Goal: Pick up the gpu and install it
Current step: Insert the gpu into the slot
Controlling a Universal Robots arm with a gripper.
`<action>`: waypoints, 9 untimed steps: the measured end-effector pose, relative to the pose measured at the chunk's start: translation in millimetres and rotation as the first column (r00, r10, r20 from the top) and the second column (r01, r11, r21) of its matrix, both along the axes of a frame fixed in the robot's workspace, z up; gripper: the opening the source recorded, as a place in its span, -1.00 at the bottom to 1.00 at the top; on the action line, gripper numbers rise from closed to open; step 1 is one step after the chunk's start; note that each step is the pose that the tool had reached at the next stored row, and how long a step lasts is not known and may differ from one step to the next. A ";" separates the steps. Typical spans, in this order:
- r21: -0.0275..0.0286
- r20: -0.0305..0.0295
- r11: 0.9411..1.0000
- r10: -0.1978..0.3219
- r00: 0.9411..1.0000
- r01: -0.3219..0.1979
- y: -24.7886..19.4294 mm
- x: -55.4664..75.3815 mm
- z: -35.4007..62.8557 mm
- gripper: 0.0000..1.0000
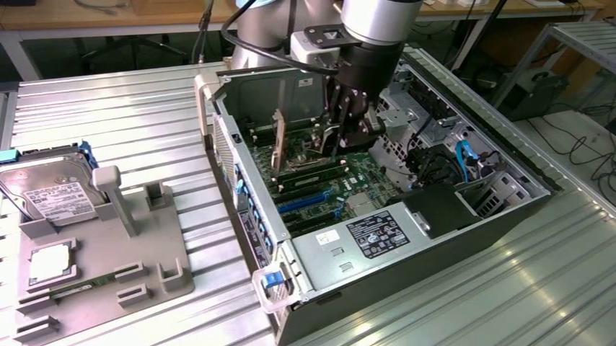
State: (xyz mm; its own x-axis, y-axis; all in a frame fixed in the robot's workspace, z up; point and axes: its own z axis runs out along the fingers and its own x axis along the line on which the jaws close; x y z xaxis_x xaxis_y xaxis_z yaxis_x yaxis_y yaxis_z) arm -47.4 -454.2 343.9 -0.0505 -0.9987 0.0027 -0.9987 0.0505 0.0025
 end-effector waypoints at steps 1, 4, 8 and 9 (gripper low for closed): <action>0.000 0.000 1.000 0.000 1.000 0.000 0.0 0.0 -0.5 -0.44; 0.000 0.000 1.000 0.000 1.000 0.000 0.0 0.0 -1.8 -0.44; 0.000 0.000 1.000 0.000 1.000 0.000 0.0 0.0 -3.8 -0.44; 0.000 0.000 1.000 0.000 1.000 0.000 0.0 0.0 -4.3 -0.44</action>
State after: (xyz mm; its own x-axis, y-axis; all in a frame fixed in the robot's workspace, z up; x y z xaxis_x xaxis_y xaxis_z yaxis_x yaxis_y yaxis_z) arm -47.4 -454.2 339.6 -0.0505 -0.9987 0.0027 -0.9987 0.0505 0.0025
